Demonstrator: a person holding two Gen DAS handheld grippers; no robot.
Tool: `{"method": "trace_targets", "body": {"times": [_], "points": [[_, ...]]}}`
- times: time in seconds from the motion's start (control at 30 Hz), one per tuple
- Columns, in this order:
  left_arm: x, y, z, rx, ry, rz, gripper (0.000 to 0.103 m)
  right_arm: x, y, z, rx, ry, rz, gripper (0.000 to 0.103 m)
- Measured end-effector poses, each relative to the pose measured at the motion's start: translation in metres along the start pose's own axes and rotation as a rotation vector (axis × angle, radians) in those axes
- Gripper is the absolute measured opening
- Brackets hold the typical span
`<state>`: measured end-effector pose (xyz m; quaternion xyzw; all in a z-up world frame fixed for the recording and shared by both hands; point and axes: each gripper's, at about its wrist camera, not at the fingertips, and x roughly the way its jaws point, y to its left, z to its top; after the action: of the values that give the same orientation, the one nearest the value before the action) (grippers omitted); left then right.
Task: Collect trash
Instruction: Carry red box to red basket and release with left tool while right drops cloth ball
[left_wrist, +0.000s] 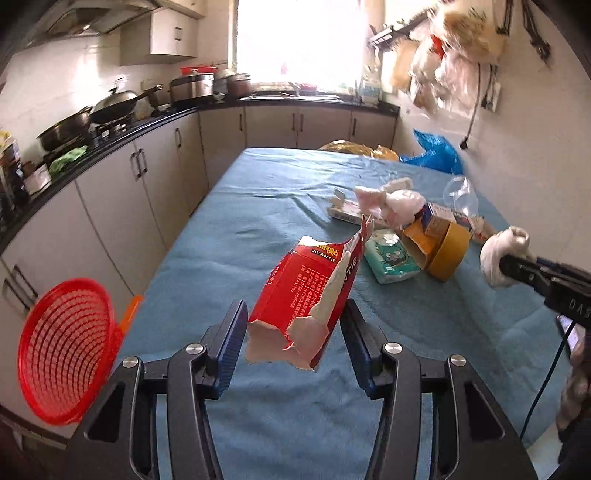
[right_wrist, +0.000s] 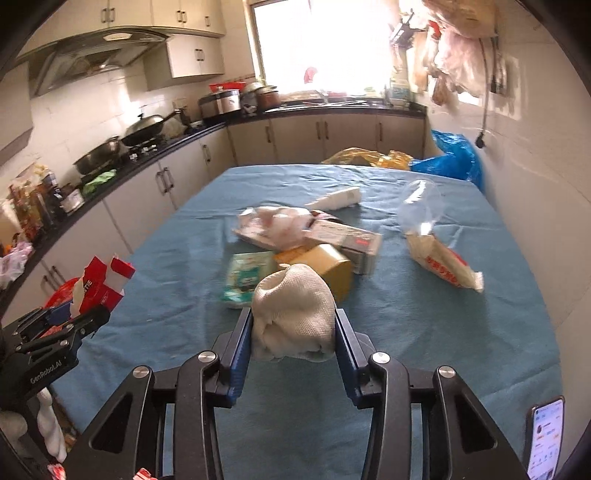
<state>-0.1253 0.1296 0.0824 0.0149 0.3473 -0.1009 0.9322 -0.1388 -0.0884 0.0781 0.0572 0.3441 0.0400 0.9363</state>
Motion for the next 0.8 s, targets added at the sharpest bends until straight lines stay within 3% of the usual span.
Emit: {"method": "trace_targets", "body": {"times": [0.23,0.63,0.8], "points": [[-0.039,0.055,-0.005,-0.109,-0.048,0.042,0.051,0.002,0.058,0.001,-0.080,0.033,0.128,0.045],[-0.066,0.202,-0.030,-0.339,-0.068,0.298,0.052,0.051,0.219,0.015,-0.197,0.133,0.473,0.045],[-0.062,0.247,-0.038,-0.411,-0.056,0.342,0.052,0.089,0.289,0.022,-0.218,0.192,0.589,0.045]]}}
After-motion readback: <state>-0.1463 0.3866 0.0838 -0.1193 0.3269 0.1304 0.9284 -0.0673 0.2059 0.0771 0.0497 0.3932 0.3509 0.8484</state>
